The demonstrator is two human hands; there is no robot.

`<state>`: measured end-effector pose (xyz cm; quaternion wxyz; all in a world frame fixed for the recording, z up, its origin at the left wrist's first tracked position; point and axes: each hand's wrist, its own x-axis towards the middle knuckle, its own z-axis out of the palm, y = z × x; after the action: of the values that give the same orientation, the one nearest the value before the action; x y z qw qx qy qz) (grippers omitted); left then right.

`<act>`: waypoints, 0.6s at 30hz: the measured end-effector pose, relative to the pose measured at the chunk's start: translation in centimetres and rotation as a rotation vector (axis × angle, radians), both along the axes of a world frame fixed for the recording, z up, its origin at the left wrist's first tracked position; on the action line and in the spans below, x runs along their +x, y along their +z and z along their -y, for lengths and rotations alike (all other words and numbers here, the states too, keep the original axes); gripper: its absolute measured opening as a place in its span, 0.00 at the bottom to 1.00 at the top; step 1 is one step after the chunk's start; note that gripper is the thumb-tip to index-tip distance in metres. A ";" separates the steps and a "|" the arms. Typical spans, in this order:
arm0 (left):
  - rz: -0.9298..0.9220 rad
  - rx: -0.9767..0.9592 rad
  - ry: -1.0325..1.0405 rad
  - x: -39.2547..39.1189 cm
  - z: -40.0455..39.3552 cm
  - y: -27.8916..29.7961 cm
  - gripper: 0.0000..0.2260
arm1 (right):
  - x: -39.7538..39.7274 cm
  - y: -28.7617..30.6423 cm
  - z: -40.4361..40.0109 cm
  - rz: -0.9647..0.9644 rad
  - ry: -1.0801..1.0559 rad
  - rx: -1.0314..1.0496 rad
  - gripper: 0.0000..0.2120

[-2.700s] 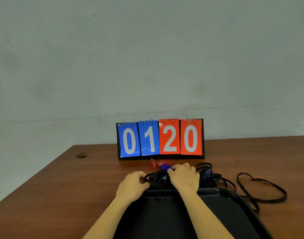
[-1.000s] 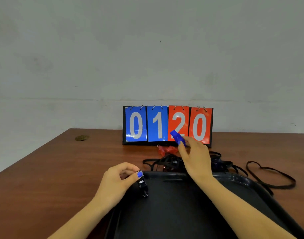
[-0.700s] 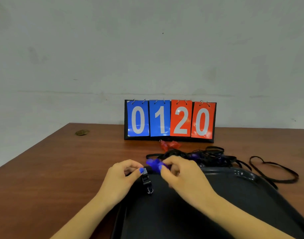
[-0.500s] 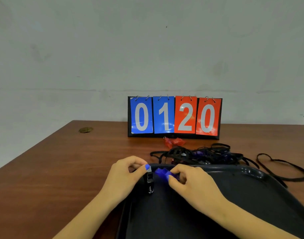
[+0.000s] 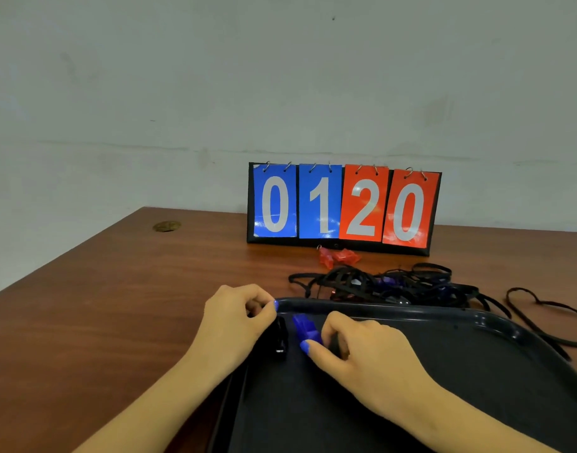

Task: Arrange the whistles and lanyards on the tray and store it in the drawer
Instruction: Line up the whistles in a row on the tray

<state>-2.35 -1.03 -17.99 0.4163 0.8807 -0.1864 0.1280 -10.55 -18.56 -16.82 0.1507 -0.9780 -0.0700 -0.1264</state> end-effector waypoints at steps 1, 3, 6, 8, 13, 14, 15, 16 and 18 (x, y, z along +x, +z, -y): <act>0.011 0.002 -0.005 0.1 0.0 -0.2 0.07 | 0.0 0.0 0.0 0.002 0.011 -0.020 0.16; 0.015 -0.008 -0.029 0.2 0.1 -0.5 0.05 | -0.1 0.1 -0.1 0.003 0.036 -0.037 0.17; 0.042 -0.007 -0.036 0.1 0.1 -0.4 0.03 | -0.1 0.1 -0.1 0.007 0.056 -0.027 0.15; 0.115 0.041 -0.029 -0.1 -0.2 0.0 0.04 | -0.2 0.2 0.0 0.008 0.051 0.017 0.13; 0.072 0.262 -0.104 -1.2 -0.5 2.2 0.09 | -0.5 0.4 0.2 0.027 0.063 0.174 0.05; 0.054 0.362 -0.099 -1.2 -0.5 2.2 0.13 | -0.4 0.4 0.2 0.016 0.086 0.180 0.10; 0.031 0.440 -0.093 -1.2 -0.5 2.3 0.17 | -0.3 0.3 0.2 -0.005 0.109 0.182 0.14; -0.011 0.469 -0.089 -1.2 -0.5 2.3 0.19 | -0.2 0.2 0.3 -0.028 0.126 0.184 0.18; -0.087 0.419 -0.095 -1.2 -0.5 2.2 0.22 | 0.2 0.1 0.4 -0.061 0.141 0.209 0.21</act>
<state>-3.53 -0.57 -15.82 0.2374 0.9428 -0.2321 0.0287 -10.37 -19.00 -16.69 0.2624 -0.9529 -0.1206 -0.0925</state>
